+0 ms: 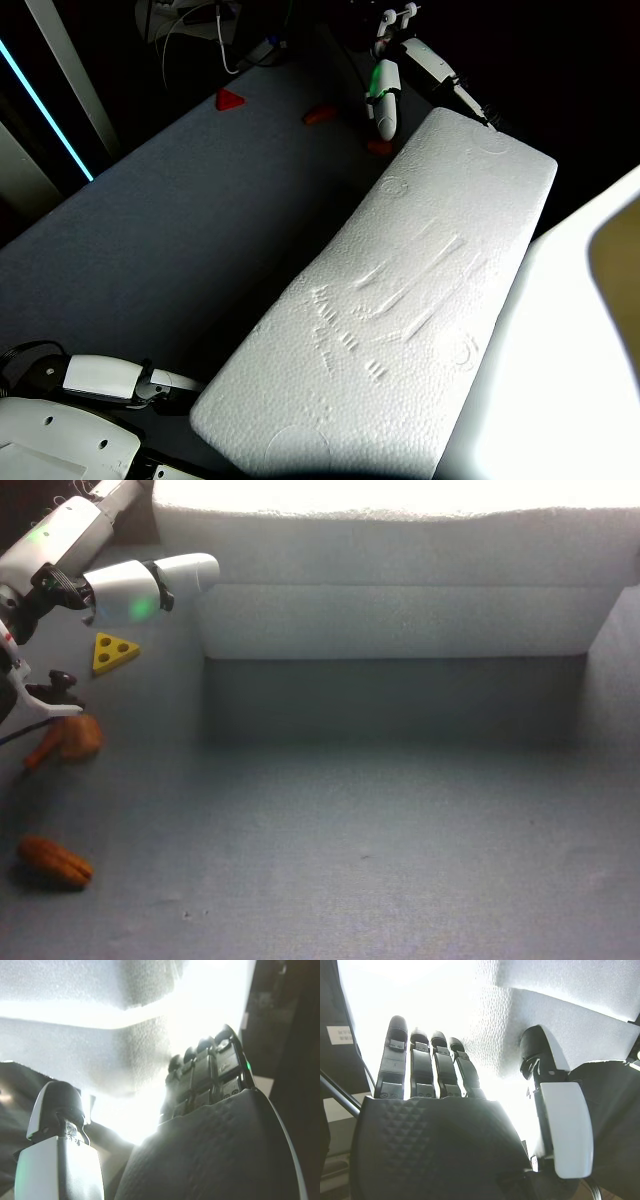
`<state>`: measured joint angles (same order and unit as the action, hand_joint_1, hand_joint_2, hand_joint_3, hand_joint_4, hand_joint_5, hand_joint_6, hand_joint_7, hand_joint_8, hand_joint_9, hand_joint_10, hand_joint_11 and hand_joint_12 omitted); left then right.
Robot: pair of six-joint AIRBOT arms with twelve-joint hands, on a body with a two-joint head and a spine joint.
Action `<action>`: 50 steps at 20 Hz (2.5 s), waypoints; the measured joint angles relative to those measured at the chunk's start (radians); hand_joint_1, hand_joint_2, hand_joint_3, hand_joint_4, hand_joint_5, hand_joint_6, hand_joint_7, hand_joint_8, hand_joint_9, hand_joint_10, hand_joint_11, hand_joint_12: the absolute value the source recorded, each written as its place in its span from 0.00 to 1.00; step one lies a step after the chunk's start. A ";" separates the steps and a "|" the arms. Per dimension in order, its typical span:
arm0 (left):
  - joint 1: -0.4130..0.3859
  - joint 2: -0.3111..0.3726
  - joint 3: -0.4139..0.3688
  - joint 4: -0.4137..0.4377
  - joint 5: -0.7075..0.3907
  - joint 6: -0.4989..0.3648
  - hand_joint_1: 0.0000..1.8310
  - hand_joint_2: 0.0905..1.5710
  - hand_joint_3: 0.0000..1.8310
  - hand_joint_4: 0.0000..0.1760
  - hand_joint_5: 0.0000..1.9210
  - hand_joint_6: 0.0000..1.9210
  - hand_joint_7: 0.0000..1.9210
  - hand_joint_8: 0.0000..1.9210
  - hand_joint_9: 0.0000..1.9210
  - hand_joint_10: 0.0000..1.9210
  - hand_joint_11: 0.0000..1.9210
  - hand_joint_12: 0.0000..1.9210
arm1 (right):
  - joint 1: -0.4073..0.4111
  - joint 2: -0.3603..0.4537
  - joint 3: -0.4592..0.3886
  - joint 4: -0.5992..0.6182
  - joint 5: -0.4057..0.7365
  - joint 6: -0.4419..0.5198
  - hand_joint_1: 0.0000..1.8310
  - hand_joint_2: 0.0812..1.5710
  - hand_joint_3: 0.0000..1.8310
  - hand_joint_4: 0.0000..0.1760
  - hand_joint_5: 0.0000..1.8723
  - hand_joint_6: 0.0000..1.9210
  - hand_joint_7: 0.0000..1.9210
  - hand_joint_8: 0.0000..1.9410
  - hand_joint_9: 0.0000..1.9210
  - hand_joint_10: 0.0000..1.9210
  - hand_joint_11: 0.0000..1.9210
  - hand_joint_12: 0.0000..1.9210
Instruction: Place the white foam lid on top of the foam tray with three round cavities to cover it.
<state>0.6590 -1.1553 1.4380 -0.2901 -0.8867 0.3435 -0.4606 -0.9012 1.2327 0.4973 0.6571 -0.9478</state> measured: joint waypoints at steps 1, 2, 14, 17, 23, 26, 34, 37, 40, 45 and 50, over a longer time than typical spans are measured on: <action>0.001 -0.002 0.004 0.002 0.005 0.000 0.28 0.67 0.00 0.00 0.04 0.00 0.00 0.00 0.00 0.00 0.00 0.00 | 0.000 0.000 0.000 0.000 0.000 0.000 0.25 0.81 0.00 0.00 0.00 0.00 0.00 0.00 0.00 0.00 0.00 0.08; 0.000 -0.005 0.008 0.002 0.010 0.001 0.28 0.67 0.00 0.00 0.04 0.00 0.00 0.00 0.00 0.00 0.00 0.00 | 0.000 0.000 0.000 0.000 0.000 0.000 0.25 0.81 0.00 0.00 0.00 0.00 0.00 0.00 0.00 0.00 0.00 0.12; -0.021 -0.015 0.022 0.013 0.020 0.000 0.25 0.69 0.00 0.00 0.04 0.00 0.00 0.00 0.00 0.00 0.00 0.00 | 0.037 -0.010 0.040 -0.003 -0.012 -0.028 0.24 0.83 0.00 0.00 0.00 0.00 0.00 0.00 0.02 0.01 0.00 0.49; -0.021 -0.024 0.033 0.009 0.032 -0.001 0.25 0.69 0.00 0.00 0.03 0.00 0.00 0.00 0.00 0.00 0.02 0.02 | 0.040 -0.026 0.051 0.004 -0.023 -0.028 0.26 0.82 0.00 0.00 0.00 0.00 0.00 0.00 0.00 0.00 0.00 0.44; -0.008 -0.027 0.035 -0.005 0.032 -0.002 0.25 0.67 0.00 0.00 0.03 0.00 0.00 0.00 0.00 0.00 0.00 0.00 | 0.040 -0.026 0.049 0.001 -0.032 -0.029 0.26 0.81 0.00 0.00 0.00 0.00 0.00 0.00 0.00 0.00 0.00 0.17; 0.017 -0.020 0.024 -0.018 0.038 -0.004 0.25 0.67 0.00 0.00 0.03 0.00 0.00 0.00 0.00 0.00 0.00 0.00 | 0.032 -0.026 0.038 0.003 -0.026 -0.028 0.24 0.81 0.00 0.00 0.00 0.00 0.00 0.00 0.00 0.00 0.00 0.26; 0.001 -0.018 0.025 -0.008 0.041 -0.003 0.29 0.66 0.00 0.00 0.04 0.00 0.00 0.00 0.00 0.00 0.00 0.00 | 0.013 -0.016 0.024 0.011 -0.026 -0.030 0.26 0.81 0.00 0.00 0.00 0.00 0.00 0.00 0.00 0.00 0.00 0.25; -0.017 -0.018 0.033 0.013 0.044 -0.003 0.30 0.69 0.01 0.00 0.05 0.00 0.00 0.00 0.00 0.00 0.00 0.00 | 0.007 -0.002 0.013 0.012 -0.020 -0.032 0.26 0.83 0.00 0.00 0.00 0.00 0.00 0.00 0.00 0.00 0.00 0.20; -0.027 -0.021 0.041 0.017 0.047 -0.004 0.28 0.70 0.01 0.00 0.05 0.01 0.00 0.00 0.00 0.00 0.00 0.00 | 0.007 0.000 0.013 0.014 -0.015 -0.032 0.24 0.83 0.00 0.00 0.00 0.00 0.00 0.00 0.00 0.00 0.00 0.19; -0.021 -0.024 0.048 0.002 0.059 -0.004 0.26 0.69 0.00 0.00 0.04 0.00 0.00 0.00 0.00 0.00 0.03 0.02 | 0.020 -0.008 0.016 0.004 -0.026 -0.032 0.25 0.82 0.00 0.00 0.00 0.00 0.00 0.00 0.00 0.00 0.00 0.19; -0.003 -0.038 0.064 -0.021 0.090 -0.004 0.25 0.66 0.00 0.03 0.03 0.00 0.00 0.00 0.00 0.00 0.00 0.37 | 0.022 -0.012 0.019 -0.016 -0.026 -0.032 0.27 0.81 0.00 0.00 0.00 0.00 0.00 0.00 0.00 0.00 0.00 0.34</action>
<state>0.6556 -1.1934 1.5017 -0.3111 -0.7963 0.3393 -0.4385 -0.9131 1.2514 0.4816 0.6308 -0.9798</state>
